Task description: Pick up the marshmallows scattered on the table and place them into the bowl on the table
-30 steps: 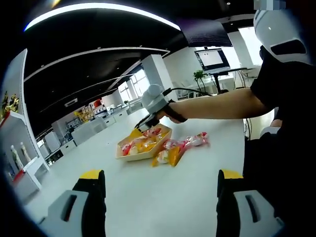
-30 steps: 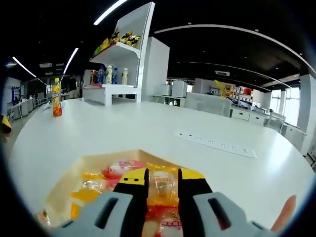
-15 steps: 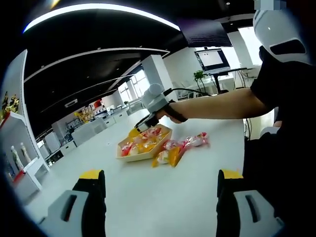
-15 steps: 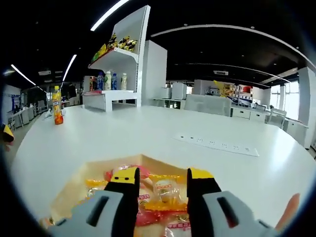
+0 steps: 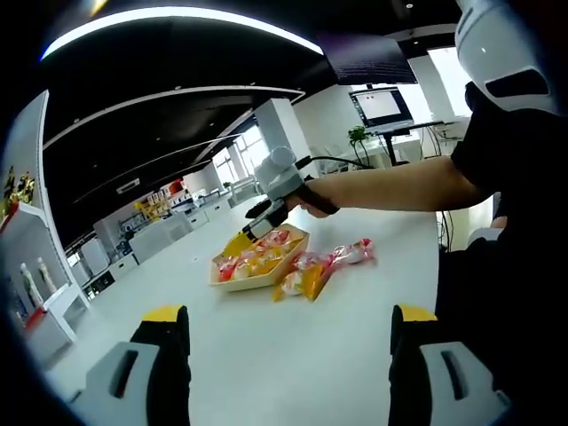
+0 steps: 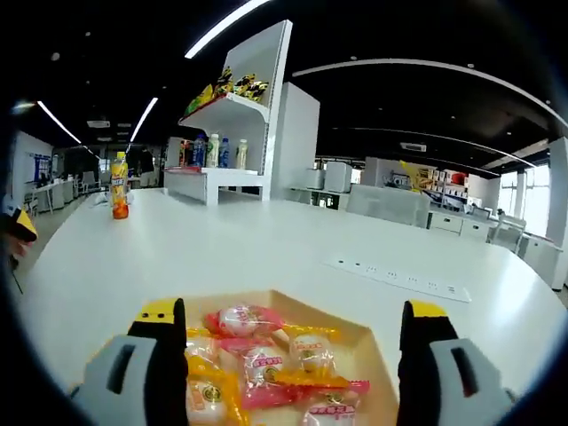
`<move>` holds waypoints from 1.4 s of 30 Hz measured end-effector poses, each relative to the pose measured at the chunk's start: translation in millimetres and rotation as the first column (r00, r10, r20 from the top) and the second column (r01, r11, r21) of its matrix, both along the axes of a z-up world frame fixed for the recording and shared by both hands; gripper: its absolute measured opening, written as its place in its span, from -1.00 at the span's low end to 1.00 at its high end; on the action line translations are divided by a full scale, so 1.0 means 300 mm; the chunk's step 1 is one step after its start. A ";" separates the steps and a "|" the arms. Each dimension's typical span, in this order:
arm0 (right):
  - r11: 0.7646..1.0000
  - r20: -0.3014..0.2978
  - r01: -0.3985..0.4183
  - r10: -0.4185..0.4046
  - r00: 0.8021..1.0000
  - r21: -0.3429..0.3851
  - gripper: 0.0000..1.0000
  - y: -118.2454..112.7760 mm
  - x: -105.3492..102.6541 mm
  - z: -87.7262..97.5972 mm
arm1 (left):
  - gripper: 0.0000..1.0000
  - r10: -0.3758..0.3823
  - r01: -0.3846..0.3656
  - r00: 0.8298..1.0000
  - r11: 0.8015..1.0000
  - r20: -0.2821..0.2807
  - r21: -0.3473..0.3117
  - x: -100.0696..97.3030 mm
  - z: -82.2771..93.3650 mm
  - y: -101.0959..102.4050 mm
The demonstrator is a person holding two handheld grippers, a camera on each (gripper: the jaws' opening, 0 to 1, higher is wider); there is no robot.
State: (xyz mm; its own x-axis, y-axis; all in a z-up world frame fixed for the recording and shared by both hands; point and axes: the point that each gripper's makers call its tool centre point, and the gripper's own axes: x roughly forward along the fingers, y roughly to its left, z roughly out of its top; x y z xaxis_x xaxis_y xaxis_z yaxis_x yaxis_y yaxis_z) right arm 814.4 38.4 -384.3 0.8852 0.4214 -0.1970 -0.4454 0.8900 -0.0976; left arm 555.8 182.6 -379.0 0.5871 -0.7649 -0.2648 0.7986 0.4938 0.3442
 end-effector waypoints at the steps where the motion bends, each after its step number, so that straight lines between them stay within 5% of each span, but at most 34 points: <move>1: 1.000 -0.012 0.006 -0.006 1.000 0.001 0.94 -0.002 -0.009 -0.004 | 0.86 0.000 0.000 1.000 1.000 0.001 0.000 -0.001 0.001 -0.001; 5: 1.000 -0.093 0.022 -0.022 0.995 -0.008 0.94 -0.011 -0.039 -0.024 | 0.86 -0.005 0.005 1.000 1.000 0.005 0.001 -0.005 0.003 -0.006; 9: 1.000 -0.104 0.014 -0.015 0.994 -0.011 0.94 -0.011 -0.075 -0.012 | 0.86 -0.006 0.006 1.000 1.000 0.006 -0.001 -0.009 0.006 -0.008; 23: 0.997 0.010 -0.003 0.004 1.000 -0.077 0.94 -0.030 -0.276 0.095 | 0.86 -0.003 0.003 1.000 1.000 0.013 0.003 -0.019 0.009 -0.010; 32: 1.000 0.048 -0.021 0.021 0.999 -0.008 0.94 -0.072 -0.447 0.140 | 0.86 -0.011 0.011 1.000 1.000 0.020 -0.003 -0.032 0.021 -0.022; 42: 1.000 0.017 -0.006 0.006 1.000 -0.027 0.94 -0.172 -0.597 0.100 | 0.86 -0.054 0.054 0.998 0.999 0.023 -0.002 -0.072 0.014 -0.059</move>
